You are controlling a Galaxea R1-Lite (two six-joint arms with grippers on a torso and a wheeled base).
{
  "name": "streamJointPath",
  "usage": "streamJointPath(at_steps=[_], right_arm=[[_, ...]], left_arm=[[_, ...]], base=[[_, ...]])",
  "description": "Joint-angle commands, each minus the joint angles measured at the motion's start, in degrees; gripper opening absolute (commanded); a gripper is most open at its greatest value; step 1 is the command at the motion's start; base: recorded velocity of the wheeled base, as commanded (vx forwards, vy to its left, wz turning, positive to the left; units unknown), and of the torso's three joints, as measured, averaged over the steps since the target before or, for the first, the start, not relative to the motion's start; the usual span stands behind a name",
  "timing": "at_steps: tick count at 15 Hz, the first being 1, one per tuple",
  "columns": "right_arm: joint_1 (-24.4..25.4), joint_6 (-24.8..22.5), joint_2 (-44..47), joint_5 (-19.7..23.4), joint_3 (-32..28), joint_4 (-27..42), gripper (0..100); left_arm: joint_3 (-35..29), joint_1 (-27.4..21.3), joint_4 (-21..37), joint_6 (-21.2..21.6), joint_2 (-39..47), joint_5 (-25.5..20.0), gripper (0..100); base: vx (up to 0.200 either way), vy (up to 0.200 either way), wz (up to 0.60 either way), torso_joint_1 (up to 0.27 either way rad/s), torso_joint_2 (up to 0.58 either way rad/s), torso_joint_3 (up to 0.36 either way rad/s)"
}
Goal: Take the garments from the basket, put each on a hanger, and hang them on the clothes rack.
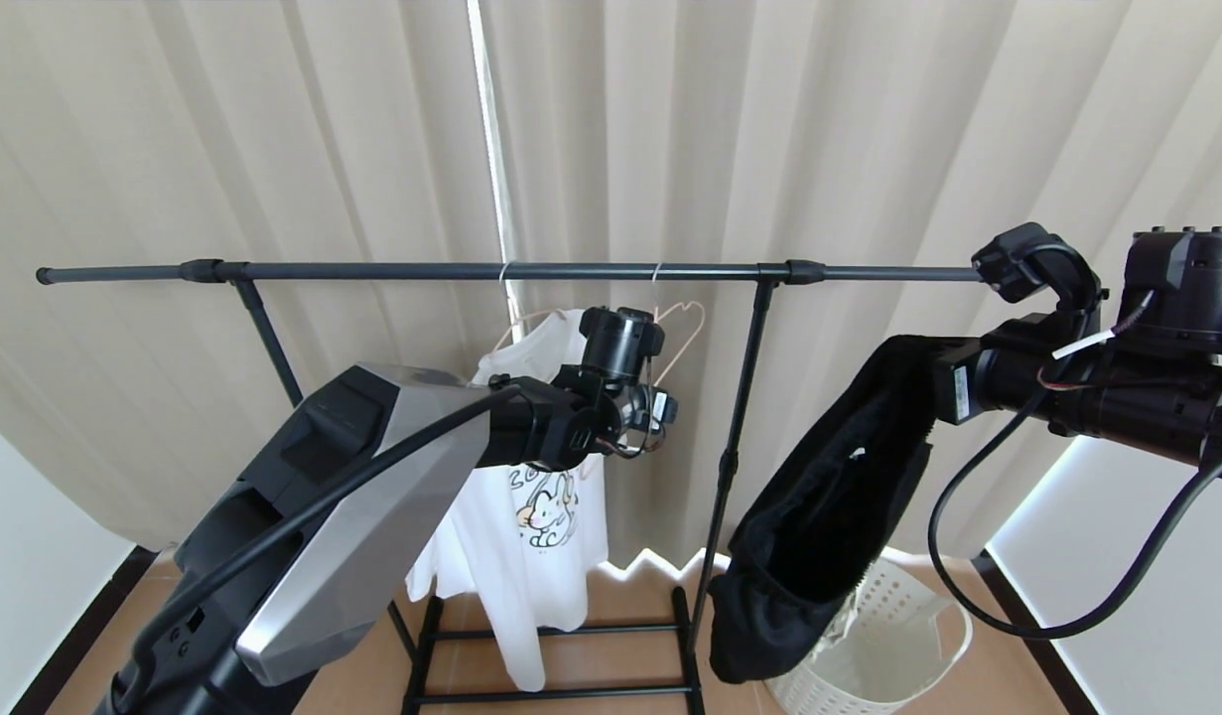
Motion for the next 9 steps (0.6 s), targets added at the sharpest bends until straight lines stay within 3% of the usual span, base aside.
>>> streamJointPath(at_steps=[1,9], right_arm=[[0.03,-0.01,-0.06,0.01,0.02,-0.01,0],[0.12,-0.01,0.12,-0.08,0.38,-0.01,0]], left_arm=[[-0.01,0.10,-0.19,0.03,0.92,0.03,100],[-0.01,1.07,-1.07,0.21,2.07,0.03,100]], base=[[0.000,0.000,0.00,0.000,0.00,0.000],[0.000,0.000,0.00,0.000,0.00,0.000]])
